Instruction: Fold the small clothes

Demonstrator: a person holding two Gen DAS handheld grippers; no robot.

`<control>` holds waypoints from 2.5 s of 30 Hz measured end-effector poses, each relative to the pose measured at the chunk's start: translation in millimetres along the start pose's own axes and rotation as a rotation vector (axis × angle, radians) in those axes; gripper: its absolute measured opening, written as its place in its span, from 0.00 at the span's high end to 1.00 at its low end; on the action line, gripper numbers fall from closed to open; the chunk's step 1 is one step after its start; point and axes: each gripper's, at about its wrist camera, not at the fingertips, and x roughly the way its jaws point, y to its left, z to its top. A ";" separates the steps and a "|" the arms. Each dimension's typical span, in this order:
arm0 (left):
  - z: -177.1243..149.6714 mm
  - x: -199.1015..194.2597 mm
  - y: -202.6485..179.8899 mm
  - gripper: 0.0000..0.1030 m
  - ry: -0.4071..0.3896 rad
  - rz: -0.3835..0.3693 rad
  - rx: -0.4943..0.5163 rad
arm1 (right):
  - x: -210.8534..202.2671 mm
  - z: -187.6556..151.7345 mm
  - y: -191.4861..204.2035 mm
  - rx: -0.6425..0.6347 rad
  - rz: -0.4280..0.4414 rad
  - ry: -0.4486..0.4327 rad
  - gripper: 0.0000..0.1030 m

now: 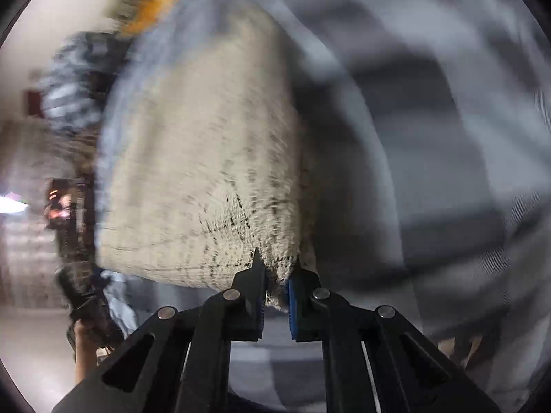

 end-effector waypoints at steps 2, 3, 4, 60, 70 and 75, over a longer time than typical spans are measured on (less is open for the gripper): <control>-3.6 -5.0 8.1 0.01 -0.007 0.019 -0.016 | 7.3 1.0 -24.3 0.152 0.029 0.035 0.78; -7.3 -7.7 13.3 0.01 -0.007 0.034 -0.024 | 1.3 1.6 -36.4 0.245 0.014 0.044 0.69; -8.9 -8.9 15.7 0.01 -0.008 0.049 -0.022 | -8.8 1.0 -38.1 0.282 -0.025 0.033 0.61; 30.4 -43.9 87.3 0.92 -0.193 -0.366 -0.067 | 27.9 -79.2 174.1 -0.188 -0.127 -0.198 0.22; 29.0 -35.9 -0.9 0.82 0.035 -0.367 -0.061 | 33.6 -82.6 181.3 -0.222 -0.126 -0.178 0.22; 55.7 -7.4 -46.2 0.00 0.046 -0.376 -0.106 | 43.1 -85.4 188.6 -0.268 -0.144 -0.165 0.22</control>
